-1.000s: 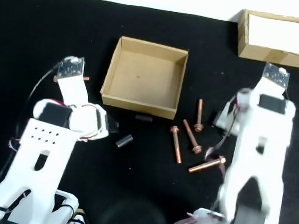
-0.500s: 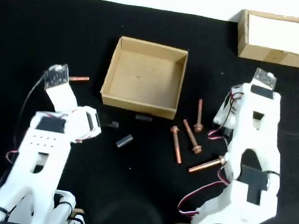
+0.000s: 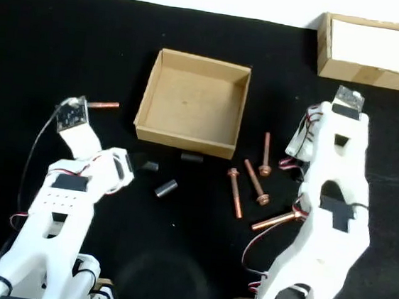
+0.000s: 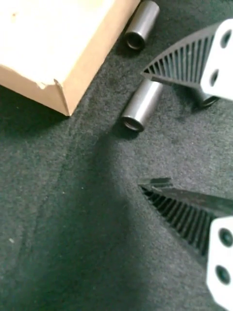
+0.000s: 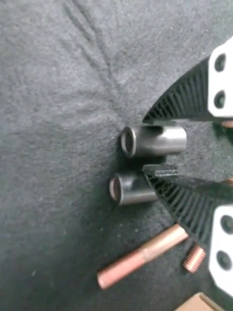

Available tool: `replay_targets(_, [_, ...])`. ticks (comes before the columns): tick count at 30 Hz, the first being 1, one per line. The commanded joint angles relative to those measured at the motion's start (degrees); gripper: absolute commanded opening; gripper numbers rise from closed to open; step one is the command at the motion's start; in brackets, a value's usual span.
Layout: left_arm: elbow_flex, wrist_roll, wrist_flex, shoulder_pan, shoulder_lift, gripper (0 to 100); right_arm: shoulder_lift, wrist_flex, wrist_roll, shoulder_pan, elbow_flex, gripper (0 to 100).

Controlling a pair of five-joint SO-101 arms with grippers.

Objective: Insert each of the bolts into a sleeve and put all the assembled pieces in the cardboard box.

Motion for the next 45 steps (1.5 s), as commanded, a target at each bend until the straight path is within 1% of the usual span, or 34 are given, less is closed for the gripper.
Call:
replay_targets(1, [-0.22,0.18,-0.97,-0.75,0.13,31,-0.04,0.4,-0.18,0.13,-2.42,17.0])
replay_targets(5, [-0.22,0.18,-0.97,-0.75,0.13,31,0.92,-0.84,-0.09,0.13,-2.42,17.6])
replay_targets(13, [-0.13,0.18,-0.97,-0.75,0.22,31,8.57,-2.42,0.0,0.13,-2.59,17.3])
replay_targets(16, [0.04,0.09,-0.97,-0.75,0.22,31,9.54,-2.51,0.0,0.22,-4.97,17.3])
replay_targets(18, [0.13,0.09,-0.97,-0.75,0.22,31,10.24,-2.51,0.0,0.13,-6.11,13.7])
replay_targets(20, [0.13,-0.09,-0.97,-0.75,0.22,31,11.21,-0.84,0.18,-0.04,-6.9,3.2])
replay_targets(21, [0.13,-0.09,-0.97,-0.75,0.22,31,11.65,0.57,0.79,-0.31,-8.04,0.0])
replay_targets(22, [0.13,-0.09,-0.97,-0.66,0.22,31,12.09,2.59,1.58,-0.4,-8.92,1.7])
replay_targets(28, [-1.36,0.09,-0.97,-0.4,4.79,31,11.3,15.6,2.81,0.13,-17.8,0.8])
replay_targets(33, [-3.12,0.09,-0.97,-0.48,9.45,31,6.11,27.21,2.55,0.4,-31.16,0.8])
replay_targets(34, [-3.3,0.09,-0.97,-0.48,9.8,31,4.7,28.88,2.55,0.31,-33.45,0.8])
replay_targets(36, [-3.56,0.09,-0.97,-0.48,9.8,31,0.48,28.97,2.55,0.66,-34.95,0.8])
replay_targets(40, [-3.65,0.09,-0.97,-0.48,9.89,31,-12.18,28.88,2.73,1.19,-28.0,0.8])
replay_targets(44, [-6.11,0.18,-0.35,-0.75,10.33,31,-26.86,28.79,2.9,1.19,-15.69,0.8])
replay_targets(45, [-7.6,0.26,1.49,-0.92,10.33,31,-30.64,28.79,2.9,1.19,-12.35,0.8])
